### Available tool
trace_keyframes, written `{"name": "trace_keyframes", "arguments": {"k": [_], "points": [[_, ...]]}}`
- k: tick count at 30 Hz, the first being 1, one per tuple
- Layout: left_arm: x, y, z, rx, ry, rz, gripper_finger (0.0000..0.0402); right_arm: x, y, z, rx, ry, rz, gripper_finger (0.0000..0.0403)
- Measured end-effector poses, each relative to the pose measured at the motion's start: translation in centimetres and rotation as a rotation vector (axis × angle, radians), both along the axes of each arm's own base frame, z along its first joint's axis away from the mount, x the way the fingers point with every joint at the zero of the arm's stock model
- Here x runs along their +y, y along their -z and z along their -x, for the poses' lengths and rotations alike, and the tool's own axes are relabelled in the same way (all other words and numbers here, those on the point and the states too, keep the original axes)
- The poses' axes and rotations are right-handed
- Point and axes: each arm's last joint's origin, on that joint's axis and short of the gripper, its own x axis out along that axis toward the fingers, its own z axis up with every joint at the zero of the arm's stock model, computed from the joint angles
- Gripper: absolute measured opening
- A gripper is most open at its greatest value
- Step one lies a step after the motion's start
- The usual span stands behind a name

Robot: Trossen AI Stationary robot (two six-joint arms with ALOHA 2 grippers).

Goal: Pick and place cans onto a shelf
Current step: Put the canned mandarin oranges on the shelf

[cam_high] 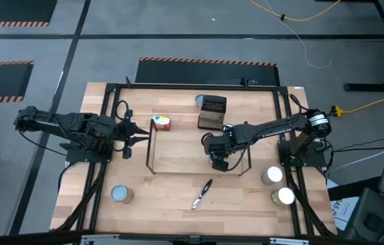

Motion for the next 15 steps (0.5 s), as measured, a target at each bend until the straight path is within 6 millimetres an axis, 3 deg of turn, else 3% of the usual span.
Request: {"name": "trace_keyframes", "arguments": {"k": [9, 15], "points": [[0.00, 0.02, 0.01, 0.002, 0.000, 0.000, 0.0075, -0.01, 0.00, -0.01, -0.001, 0.001, 0.000, 0.0092], [0.00, 0.03, 0.01, 0.003, 0.000, -0.001, 0.0075, -0.01, -0.15, -0.02, 0.001, -0.005, 0.001, 0.0102]]}}
